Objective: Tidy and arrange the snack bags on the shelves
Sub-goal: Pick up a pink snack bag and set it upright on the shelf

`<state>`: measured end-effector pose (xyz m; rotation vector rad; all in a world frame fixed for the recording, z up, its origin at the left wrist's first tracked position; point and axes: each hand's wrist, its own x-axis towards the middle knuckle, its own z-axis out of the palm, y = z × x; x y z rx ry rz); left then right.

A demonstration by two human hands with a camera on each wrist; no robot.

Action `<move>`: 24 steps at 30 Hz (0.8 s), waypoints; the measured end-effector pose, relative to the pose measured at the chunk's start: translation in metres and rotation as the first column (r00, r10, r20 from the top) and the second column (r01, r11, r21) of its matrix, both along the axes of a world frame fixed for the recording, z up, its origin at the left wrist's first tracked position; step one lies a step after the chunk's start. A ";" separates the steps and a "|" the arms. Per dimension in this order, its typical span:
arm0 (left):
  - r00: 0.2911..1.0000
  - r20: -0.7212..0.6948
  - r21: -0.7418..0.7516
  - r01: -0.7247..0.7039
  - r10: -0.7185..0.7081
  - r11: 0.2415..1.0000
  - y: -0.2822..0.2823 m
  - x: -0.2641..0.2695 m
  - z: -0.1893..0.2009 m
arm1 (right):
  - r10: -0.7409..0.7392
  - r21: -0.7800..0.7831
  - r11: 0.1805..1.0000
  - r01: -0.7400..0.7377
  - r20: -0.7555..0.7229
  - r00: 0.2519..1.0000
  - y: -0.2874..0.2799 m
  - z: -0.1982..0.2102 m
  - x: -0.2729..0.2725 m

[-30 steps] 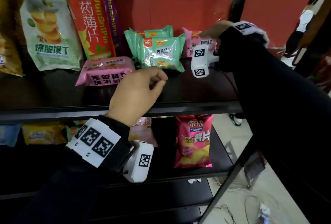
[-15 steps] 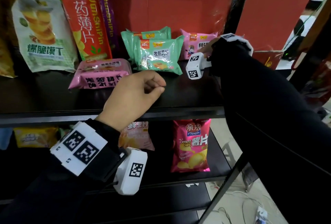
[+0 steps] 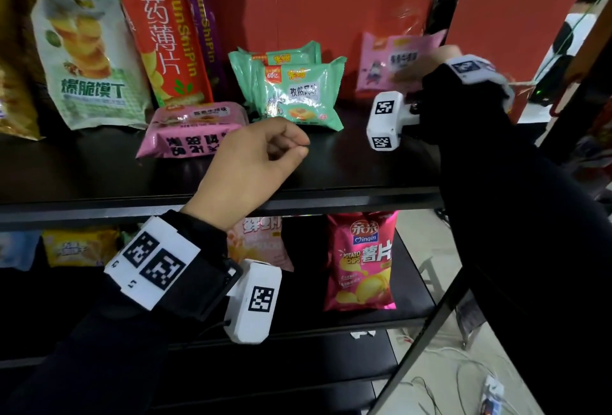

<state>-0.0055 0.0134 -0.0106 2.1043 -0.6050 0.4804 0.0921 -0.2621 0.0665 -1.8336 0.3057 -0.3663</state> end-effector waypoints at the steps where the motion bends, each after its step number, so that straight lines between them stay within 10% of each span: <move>1: 1.000 -0.012 -0.030 0.011 -0.012 0.999 0.000 -0.001 0.001 | -0.045 -0.078 0.996 0.045 0.003 0.999 0.004 0.005 -0.016; 3: 0.998 -0.049 -0.105 0.044 -0.050 0.993 -0.001 -0.004 0.003 | -0.163 -0.191 0.965 0.180 0.098 0.982 0.007 0.009 -0.041; 7: 0.995 -0.071 -0.214 0.059 -0.076 0.975 -0.003 -0.010 0.008 | -0.064 0.187 0.982 -0.015 0.411 0.909 0.027 -0.005 -0.089; 14: 0.976 -0.192 -0.358 0.029 -0.105 0.933 -0.018 -0.006 0.024 | 0.444 0.345 0.817 -0.462 0.135 0.886 0.112 -0.039 -0.108; 19: 0.953 -0.204 -0.634 0.045 -0.223 0.772 -0.011 -0.006 0.025 | 0.530 0.198 0.818 -0.540 0.105 0.841 0.114 -0.047 -0.108; 24: 0.977 -0.155 -0.488 0.054 -0.147 0.871 0.002 -0.003 0.023 | 0.420 0.174 0.875 -0.452 0.192 0.887 0.107 -0.039 -0.106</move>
